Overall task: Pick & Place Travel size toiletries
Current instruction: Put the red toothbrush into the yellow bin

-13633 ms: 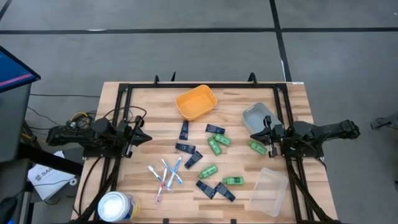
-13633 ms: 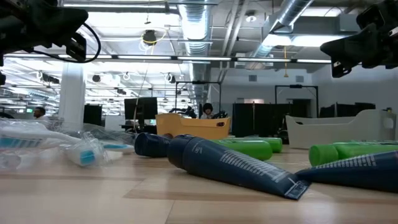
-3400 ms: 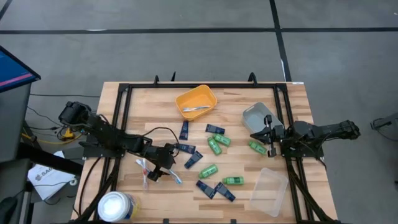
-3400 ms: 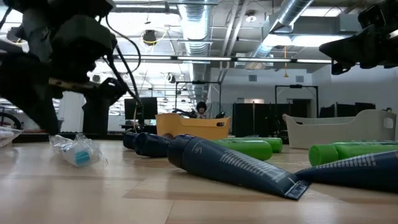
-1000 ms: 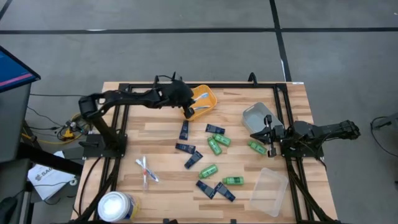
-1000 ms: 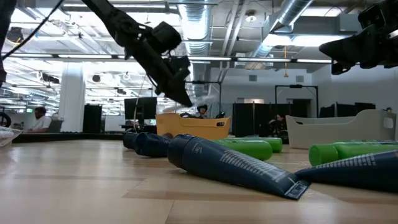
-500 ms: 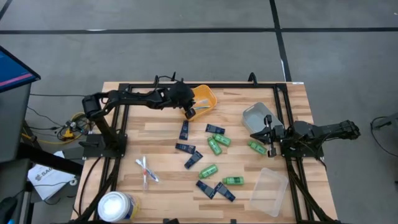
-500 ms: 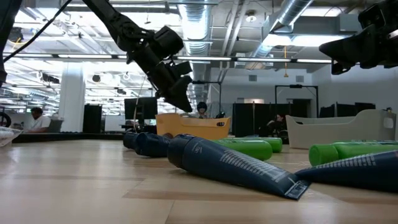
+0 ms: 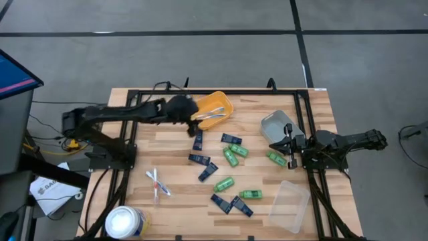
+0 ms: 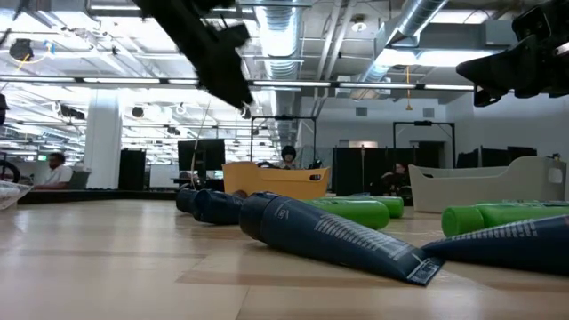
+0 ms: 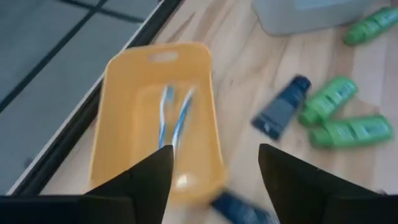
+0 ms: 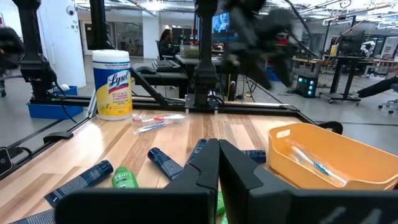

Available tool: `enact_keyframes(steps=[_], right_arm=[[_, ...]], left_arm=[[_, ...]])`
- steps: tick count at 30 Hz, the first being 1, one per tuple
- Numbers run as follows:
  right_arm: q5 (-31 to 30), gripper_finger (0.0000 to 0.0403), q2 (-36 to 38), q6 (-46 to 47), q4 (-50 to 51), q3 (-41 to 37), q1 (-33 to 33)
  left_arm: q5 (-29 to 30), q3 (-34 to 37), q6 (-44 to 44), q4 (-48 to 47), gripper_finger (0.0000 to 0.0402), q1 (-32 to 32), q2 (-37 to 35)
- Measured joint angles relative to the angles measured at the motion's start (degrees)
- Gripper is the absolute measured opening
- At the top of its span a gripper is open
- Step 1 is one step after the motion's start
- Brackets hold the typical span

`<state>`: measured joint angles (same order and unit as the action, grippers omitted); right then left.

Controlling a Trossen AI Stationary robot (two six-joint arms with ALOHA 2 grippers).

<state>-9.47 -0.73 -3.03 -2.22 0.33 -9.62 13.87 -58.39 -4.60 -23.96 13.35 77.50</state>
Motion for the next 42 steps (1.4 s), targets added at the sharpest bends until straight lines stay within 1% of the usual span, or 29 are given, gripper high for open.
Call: enact_keyframes(steps=[2,5,9,12,14,17,23,26,32,42], right_arm=[[0.00,0.0000,0.00,0.00,0.00,-0.02,0.02],[0.00,0.0000,0.00,0.00,0.00,0.00,0.02],[0.00,0.0000,0.00,0.00,0.00,0.00,0.02],[0.00,0.0000,0.00,0.02,-0.01,-0.01,0.02],[0.00,0.0000,0.00,0.00,0.00,-0.01,0.04],[0.00,0.0000,0.00,0.00,0.00,-0.02,0.02],[0.00,0.0000,0.00,0.01,0.00,-0.01,0.02],[0.00,0.0000,0.00,0.02,0.00,0.00,0.02],[0.00,0.0000,0.00,0.02,0.00,0.00,0.02],[0.00,0.0000,0.00,0.02,0.00,-0.02,0.02]], left_arm=[[4.31,0.00,-5.74,-6.81,0.0235,-4.55,-3.70],[8.14,0.00,-18.67,-16.07,0.0229,-11.27,-7.06],[8.47,0.02,-34.44,-26.40,0.0217,-18.90,-7.31],[4.64,0.07,-43.65,-31.97,0.0213,-23.40,-5.33],[0.27,0.11,-49.20,-34.80,0.0212,-26.06,-3.55],[-6.30,0.11,-56.75,-36.36,0.0212,-29.43,-0.57],[-17.31,0.09,-72.57,-36.69,0.0212,-36.20,5.28],[-20.60,0.11,-76.61,-36.43,0.0211,-39.70,7.31],[-21.40,0.11,-81.20,-35.91,0.0211,-44.81,8.47],[-20.38,0.11,-82.54,-35.52,0.0215,-46.10,8.63]])
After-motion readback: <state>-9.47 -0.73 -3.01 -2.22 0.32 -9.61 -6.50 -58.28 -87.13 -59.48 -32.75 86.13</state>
